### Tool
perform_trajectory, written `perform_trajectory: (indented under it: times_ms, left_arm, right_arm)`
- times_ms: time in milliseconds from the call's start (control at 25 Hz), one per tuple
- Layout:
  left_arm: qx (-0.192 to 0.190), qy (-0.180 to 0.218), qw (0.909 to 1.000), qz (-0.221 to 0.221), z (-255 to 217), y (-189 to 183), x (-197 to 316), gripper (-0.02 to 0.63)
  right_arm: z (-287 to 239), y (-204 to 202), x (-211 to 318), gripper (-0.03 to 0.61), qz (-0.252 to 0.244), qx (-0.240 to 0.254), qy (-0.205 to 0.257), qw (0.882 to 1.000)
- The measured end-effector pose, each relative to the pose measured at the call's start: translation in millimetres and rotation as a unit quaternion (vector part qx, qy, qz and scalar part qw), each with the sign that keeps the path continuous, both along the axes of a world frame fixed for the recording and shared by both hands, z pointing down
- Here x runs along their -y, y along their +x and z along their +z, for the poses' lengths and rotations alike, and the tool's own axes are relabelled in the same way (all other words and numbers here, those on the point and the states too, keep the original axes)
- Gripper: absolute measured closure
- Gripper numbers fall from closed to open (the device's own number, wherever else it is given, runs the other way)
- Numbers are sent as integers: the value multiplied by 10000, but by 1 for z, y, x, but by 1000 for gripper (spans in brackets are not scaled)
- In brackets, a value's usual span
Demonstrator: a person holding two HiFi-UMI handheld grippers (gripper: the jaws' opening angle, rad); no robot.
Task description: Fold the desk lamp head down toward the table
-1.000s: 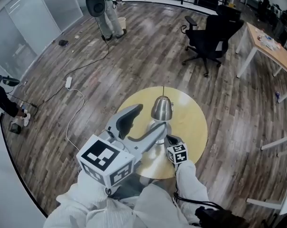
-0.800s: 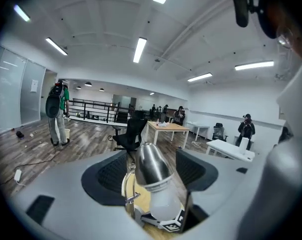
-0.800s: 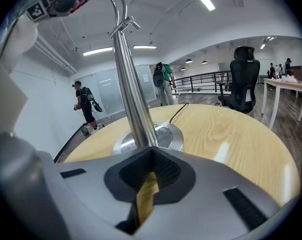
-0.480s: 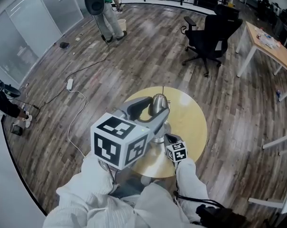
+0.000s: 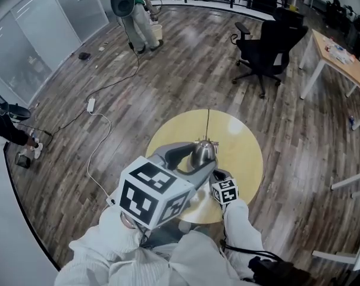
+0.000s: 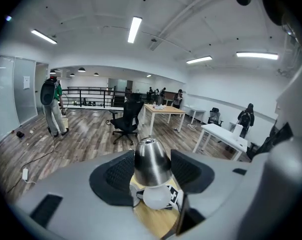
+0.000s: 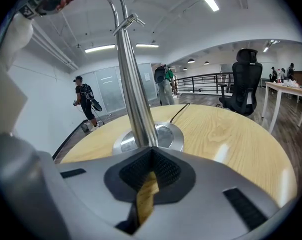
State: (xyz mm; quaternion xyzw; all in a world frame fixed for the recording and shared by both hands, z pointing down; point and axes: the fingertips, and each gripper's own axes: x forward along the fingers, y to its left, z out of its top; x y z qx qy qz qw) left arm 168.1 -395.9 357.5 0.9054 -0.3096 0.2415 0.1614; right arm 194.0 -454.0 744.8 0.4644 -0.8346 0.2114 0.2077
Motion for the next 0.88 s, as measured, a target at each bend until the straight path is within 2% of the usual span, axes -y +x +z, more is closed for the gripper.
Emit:
perform_trajectory:
  times_ms: [120,320,440,600,720,880]
  left_arm:
    - [72,54,9999,57,9,-1,-15,383]
    - [218,600,9979,93,33,-5,-43,383]
    - [369,585,9975,156,54,-7,-59,385]
    - [525,277,9979,260,82,-12,-73,396]
    - [792,449,9952,365,100,-11,-83,396]
    - [793,762,9934,323,116,-14,-90,396]
  right_arm:
    - [0,0,-1,566,18,13,17,10000]
    - [-1,1,-2,566,43,48,70,10000]
    - [1,2,1,566,62,29,83,9999]
    - [-1,1,2,566,91,15,97,9999]
    - [-3,2,2,566,138,38,98,9998]
    - [-6,0,1,566,248,155,116,9995]
